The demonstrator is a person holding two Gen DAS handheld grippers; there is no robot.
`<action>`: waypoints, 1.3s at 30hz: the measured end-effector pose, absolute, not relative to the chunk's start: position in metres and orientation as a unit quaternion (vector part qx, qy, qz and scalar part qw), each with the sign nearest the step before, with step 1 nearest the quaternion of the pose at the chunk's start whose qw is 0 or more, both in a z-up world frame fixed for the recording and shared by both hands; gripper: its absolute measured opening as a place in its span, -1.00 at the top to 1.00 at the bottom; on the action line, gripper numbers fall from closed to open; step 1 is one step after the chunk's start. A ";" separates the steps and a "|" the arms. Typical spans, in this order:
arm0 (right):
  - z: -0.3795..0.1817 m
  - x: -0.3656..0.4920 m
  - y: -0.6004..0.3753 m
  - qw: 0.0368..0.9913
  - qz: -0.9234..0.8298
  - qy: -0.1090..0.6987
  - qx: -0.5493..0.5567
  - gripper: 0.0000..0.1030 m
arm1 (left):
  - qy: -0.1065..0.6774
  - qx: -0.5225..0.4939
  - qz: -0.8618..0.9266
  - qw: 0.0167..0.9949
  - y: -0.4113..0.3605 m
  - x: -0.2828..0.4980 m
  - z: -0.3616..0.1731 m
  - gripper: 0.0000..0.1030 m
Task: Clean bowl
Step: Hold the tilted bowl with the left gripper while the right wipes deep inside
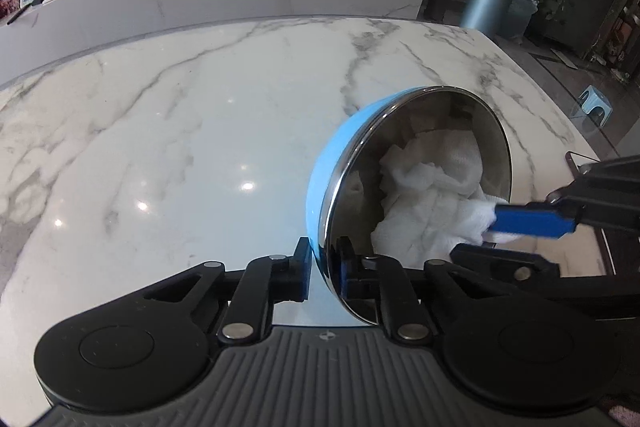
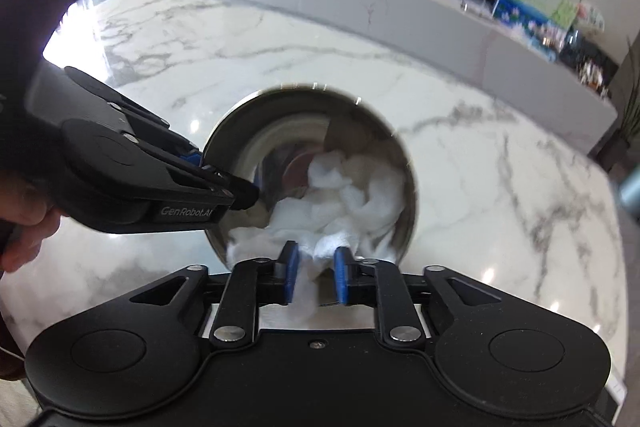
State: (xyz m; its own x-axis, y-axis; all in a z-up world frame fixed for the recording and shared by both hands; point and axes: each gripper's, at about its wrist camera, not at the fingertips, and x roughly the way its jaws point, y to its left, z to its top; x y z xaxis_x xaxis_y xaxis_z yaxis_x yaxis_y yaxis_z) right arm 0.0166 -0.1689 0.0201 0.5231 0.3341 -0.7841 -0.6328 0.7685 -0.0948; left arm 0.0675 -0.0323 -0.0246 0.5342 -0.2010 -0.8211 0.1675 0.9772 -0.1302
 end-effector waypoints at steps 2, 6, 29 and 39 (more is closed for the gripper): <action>0.026 0.016 -0.171 0.862 0.285 0.375 -0.187 0.13 | 0.472 -0.016 -0.107 0.875 -0.032 0.066 -0.024 0.78; 0.019 0.025 -0.169 0.862 0.289 0.378 -0.173 0.12 | 0.472 -0.016 -0.109 0.875 -0.032 0.065 -0.023 0.78; -0.017 0.034 -0.151 0.829 0.316 0.428 -0.173 0.26 | 0.478 -0.032 -0.110 0.871 -0.029 0.069 -0.027 0.77; -0.017 0.029 -0.150 0.826 0.316 0.431 -0.182 0.43 | 0.484 -0.019 -0.115 0.867 -0.037 0.074 -0.035 0.57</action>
State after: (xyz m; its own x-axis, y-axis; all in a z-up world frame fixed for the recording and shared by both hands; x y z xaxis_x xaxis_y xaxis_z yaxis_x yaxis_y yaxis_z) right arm 0.0286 -0.1497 -0.0166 0.4298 0.3648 -0.8260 -0.6780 0.7345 -0.0283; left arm 0.0740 -0.0365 -0.0351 0.5047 -0.2181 -0.8353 0.1816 0.9727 -0.1443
